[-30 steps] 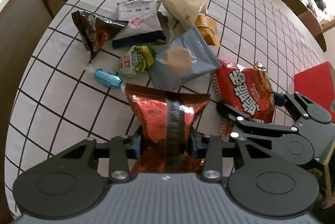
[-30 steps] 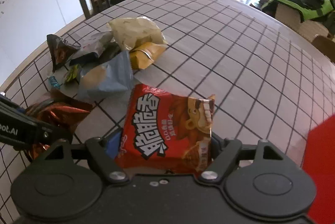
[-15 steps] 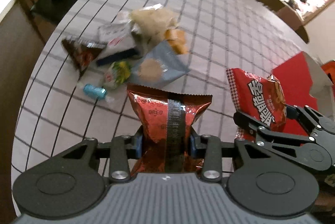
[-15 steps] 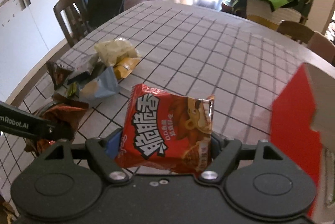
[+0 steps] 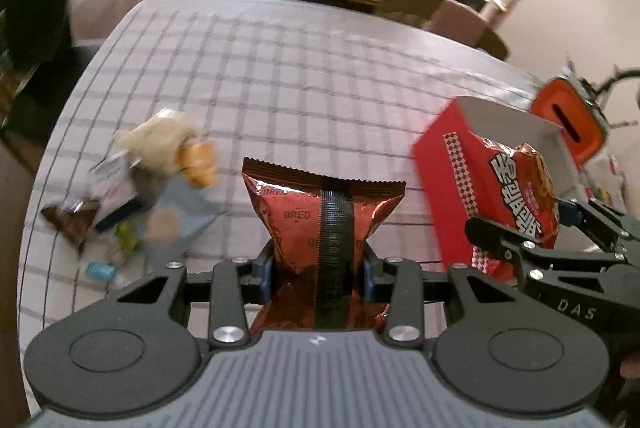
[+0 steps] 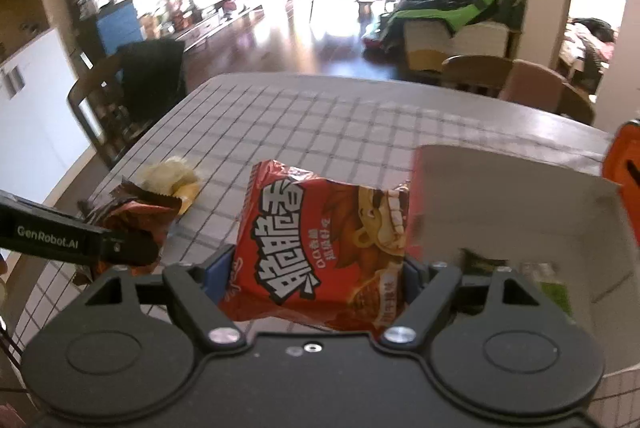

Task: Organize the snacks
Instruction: 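Carry both bags into the red box and open both tools to release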

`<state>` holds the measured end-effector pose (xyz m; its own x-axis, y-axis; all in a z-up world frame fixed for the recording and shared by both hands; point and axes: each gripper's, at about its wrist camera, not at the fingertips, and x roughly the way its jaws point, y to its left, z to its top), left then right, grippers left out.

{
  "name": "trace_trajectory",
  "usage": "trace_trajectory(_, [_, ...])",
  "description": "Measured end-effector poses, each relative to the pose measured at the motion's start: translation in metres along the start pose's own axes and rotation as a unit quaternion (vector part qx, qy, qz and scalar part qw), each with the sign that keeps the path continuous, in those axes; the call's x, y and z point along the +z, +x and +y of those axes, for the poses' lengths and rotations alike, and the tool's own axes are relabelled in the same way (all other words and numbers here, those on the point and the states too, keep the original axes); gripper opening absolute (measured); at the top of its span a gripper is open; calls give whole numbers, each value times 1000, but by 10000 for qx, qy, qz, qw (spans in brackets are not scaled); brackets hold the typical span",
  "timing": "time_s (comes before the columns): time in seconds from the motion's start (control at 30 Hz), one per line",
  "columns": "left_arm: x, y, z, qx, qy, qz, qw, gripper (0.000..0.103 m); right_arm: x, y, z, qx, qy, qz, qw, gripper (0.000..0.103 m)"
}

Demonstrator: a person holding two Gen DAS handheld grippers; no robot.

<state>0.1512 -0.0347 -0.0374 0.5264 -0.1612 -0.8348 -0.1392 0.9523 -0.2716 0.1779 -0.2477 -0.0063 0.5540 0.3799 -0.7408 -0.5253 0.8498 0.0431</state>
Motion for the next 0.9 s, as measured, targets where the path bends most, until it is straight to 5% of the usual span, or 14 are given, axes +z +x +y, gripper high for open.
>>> trace_trajectory(0.37, [25,12,-92,-277,825,-85,9962,39,3,-24,-66,-442,350,-230,9981,79])
trace_trajectory(0.9, [33,64,-189,-283,1244,214,9916,39,-16,-33,-162,-839,705,-101,9939,79])
